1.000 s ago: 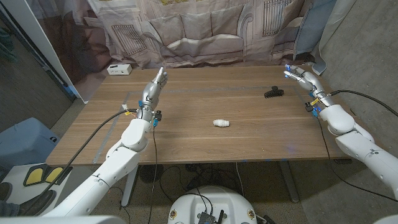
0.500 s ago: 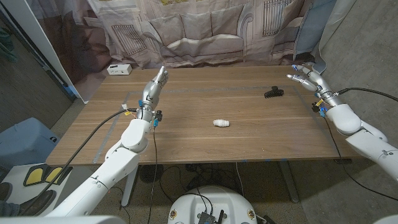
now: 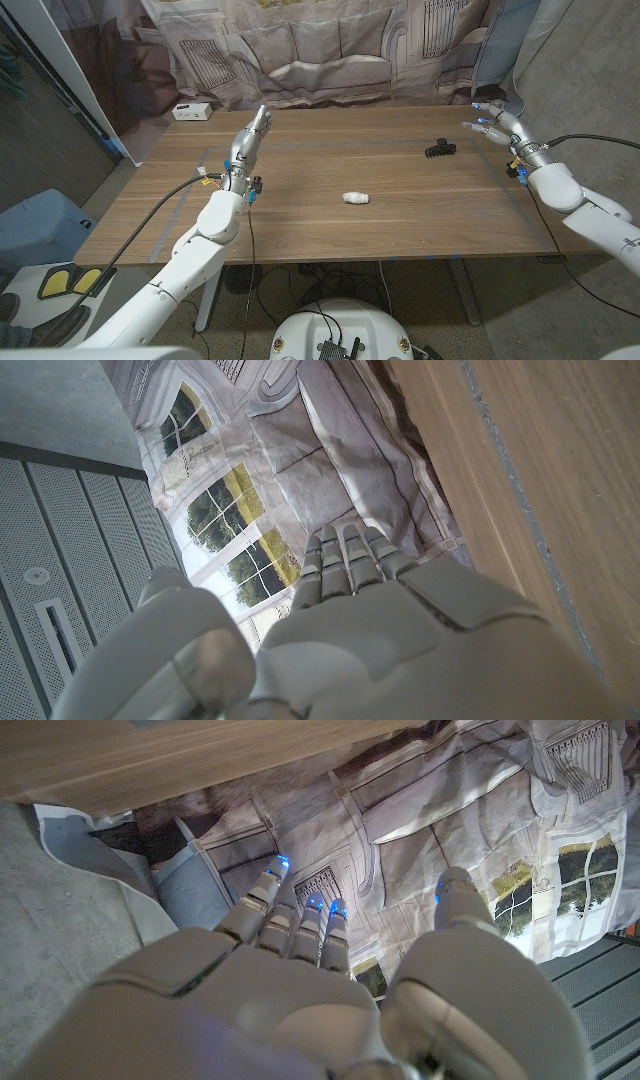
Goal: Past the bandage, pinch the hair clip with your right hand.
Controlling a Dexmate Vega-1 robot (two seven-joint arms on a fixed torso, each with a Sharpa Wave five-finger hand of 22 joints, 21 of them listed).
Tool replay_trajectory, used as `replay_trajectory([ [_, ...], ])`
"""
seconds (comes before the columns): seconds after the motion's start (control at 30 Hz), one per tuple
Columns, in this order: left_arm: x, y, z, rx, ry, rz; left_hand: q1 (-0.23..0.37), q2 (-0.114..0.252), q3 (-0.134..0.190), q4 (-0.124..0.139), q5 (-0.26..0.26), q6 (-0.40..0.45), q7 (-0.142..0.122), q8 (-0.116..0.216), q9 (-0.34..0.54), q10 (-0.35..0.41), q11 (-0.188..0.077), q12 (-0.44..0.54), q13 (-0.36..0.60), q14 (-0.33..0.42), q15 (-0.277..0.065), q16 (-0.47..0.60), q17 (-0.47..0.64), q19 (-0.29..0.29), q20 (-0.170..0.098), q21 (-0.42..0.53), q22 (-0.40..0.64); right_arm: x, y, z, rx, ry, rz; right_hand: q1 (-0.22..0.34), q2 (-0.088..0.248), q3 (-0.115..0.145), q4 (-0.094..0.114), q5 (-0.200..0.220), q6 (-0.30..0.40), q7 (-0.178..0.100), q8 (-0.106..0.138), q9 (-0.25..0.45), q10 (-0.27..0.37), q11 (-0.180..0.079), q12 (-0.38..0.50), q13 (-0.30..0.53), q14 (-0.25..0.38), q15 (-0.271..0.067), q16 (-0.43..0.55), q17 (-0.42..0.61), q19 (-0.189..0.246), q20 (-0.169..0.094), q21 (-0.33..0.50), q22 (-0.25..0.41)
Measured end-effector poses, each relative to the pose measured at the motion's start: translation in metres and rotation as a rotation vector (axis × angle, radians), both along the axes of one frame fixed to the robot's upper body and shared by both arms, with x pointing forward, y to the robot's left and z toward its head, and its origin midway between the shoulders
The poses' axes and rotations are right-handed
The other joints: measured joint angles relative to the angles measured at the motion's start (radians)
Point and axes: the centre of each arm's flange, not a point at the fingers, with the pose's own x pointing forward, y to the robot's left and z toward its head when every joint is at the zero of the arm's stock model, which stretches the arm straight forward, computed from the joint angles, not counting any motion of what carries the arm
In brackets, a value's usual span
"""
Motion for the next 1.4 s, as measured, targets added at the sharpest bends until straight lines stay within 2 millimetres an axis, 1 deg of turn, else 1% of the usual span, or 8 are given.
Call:
replay_trajectory([
  [0.1,0.0,0.0,0.0,-0.005,-0.003,0.004,0.0,0.0,0.001,-0.001,0.0,0.004,-0.004,0.0,0.0,0.0,0.0,0.0,0.0,0.002,-0.002,0.0,0.0,0.0,0.0,-0.003,0.0,0.001,-0.001,0.002,-0.018,0.01,-0.026,0.009,-0.001,0.008,-0.001,0.0,0.007,-0.007,0.004,0.0,0.006,-0.006,0.006,0.0,0.0,0.0,0.0,0.0,0.0,0.011,0.0,0.0],
  [0.17,0.0,0.0,-0.001,-0.008,-0.004,0.006,0.0,0.0,0.001,-0.001,0.0,0.005,-0.005,0.0,0.0,0.0,0.0,0.0,0.0,0.002,-0.002,0.0,0.0,0.0,0.0,-0.008,0.0,0.0,0.0,0.005,-0.035,0.013,-0.037,0.013,0.003,0.01,0.002,0.004,0.009,-0.009,0.004,0.004,0.011,-0.011,0.006,0.0,0.0,0.0,0.0,0.0,0.0,0.011,0.0,0.0],
  [0.57,0.002,0.0,-0.008,-0.03,-0.006,0.009,0.0,0.0,0.001,-0.001,0.0,0.005,-0.005,0.0,0.0,0.003,-0.003,0.0,0.0,0.007,0.004,0.0,0.0,0.0,0.0,-0.008,0.0,0.002,0.004,0.021,-0.136,0.035,-0.105,0.037,0.008,0.018,0.004,0.004,0.017,-0.016,0.004,0.005,0.021,-0.013,0.006,0.0,0.005,0.005,0.0,0.0,0.0,0.011,0.0,0.0],
  [0.67,0.003,0.0,-0.009,-0.033,-0.004,0.009,0.0,0.0,0.001,-0.001,0.0,0.009,-0.002,0.0,0.0,0.003,-0.003,0.0,0.0,0.007,0.004,0.0,0.0,0.0,0.0,-0.008,0.0,0.003,0.005,0.024,-0.159,0.046,-0.123,0.048,0.005,0.023,0.001,0.004,0.04,-0.018,0.012,0.005,0.024,-0.017,0.006,0.0,0.002,0.003,0.0,0.0,0.0,0.01,0.0,0.0],
  [0.9,0.005,-0.002,-0.012,-0.036,0.003,0.006,0.007,0.007,0.001,0.0,0.0,0.016,-0.002,0.0,0.0,0.003,-0.003,0.0,0.0,0.007,0.004,0.0,0.0,0.0,0.0,-0.008,0.0,0.006,0.007,0.029,-0.196,0.073,-0.155,0.058,-0.005,0.026,0.004,0.003,0.052,-0.019,0.012,0.005,0.03,-0.015,0.006,0.0,-0.023,0.001,-0.008,0.0,-0.022,0.014,0.0,0.002],
  [0.97,0.005,-0.003,-0.012,-0.037,0.004,0.005,0.007,0.007,0.001,-0.001,0.0,0.016,-0.002,0.0,0.0,0.003,-0.003,0.0,0.0,0.007,0.004,0.0,0.0,0.0,0.0,-0.008,0.0,0.006,0.008,0.032,-0.209,0.076,-0.161,0.063,0.0,0.03,0.008,0.003,0.052,-0.019,0.012,0.005,0.03,-0.015,0.006,0.0,-0.031,0.001,-0.008,0.0,-0.026,0.011,0.0,0.002],
  [1.13,0.005,-0.004,-0.013,-0.035,0.007,0.004,0.007,0.007,0.001,0.0,0.0,0.023,-0.001,0.0,0.0,0.007,-0.004,0.0,0.0,0.012,0.009,0.0,0.0,0.0,0.0,-0.015,0.0,0.007,0.009,0.037,-0.236,0.093,-0.178,0.072,0.001,0.034,0.004,0.003,0.052,-0.019,0.012,0.005,0.03,-0.015,0.006,0.0,-0.038,0.005,-0.008,0.0,-0.038,0.008,0.0,0.002],
  [1.4,0.005,-0.006,-0.013,-0.035,0.013,0.008,0.007,0.007,0.001,0.0,0.0,0.025,0.0,0.0,0.0,0.011,-0.007,0.0,0.0,0.012,0.009,0.0,0.0,0.0,0.0,-0.015,0.0,0.009,0.014,0.048,-0.29,0.129,-0.209,0.072,0.001,0.038,0.008,0.003,0.046,-0.021,0.012,0.005,0.03,-0.015,0.006,0.005,-0.047,0.006,-0.008,0.005,-0.051,0.017,-0.007,0.002],
])
